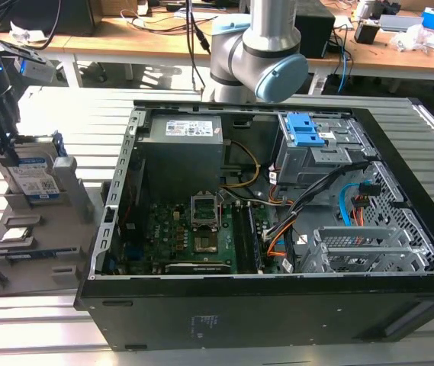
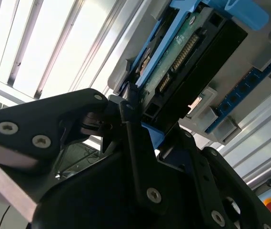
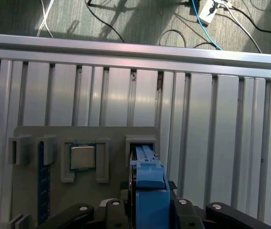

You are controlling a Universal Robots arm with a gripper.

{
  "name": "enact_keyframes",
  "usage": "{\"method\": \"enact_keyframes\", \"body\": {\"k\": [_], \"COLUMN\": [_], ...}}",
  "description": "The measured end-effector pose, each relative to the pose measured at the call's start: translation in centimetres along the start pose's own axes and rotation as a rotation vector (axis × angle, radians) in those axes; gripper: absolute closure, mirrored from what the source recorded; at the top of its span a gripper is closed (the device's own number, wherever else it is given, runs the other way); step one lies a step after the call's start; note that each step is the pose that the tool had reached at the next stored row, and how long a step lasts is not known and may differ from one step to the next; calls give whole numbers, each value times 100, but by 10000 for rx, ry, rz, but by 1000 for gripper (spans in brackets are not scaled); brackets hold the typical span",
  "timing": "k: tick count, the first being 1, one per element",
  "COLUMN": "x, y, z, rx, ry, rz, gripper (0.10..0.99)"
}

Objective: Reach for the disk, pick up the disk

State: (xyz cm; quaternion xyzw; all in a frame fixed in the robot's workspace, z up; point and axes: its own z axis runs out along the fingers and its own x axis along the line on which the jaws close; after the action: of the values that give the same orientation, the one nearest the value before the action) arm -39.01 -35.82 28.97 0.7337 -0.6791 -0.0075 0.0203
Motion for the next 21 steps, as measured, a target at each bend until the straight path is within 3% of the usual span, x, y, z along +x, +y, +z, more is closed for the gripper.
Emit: {"method": "enact_keyframes", "body": {"k": [12, 21], "x": [0, 4], "y": [1, 7], "z": [-14, -235], "rx": [-3, -3], "ry": [31, 31], "rz": [2, 1], "gripper": [718, 718]}}
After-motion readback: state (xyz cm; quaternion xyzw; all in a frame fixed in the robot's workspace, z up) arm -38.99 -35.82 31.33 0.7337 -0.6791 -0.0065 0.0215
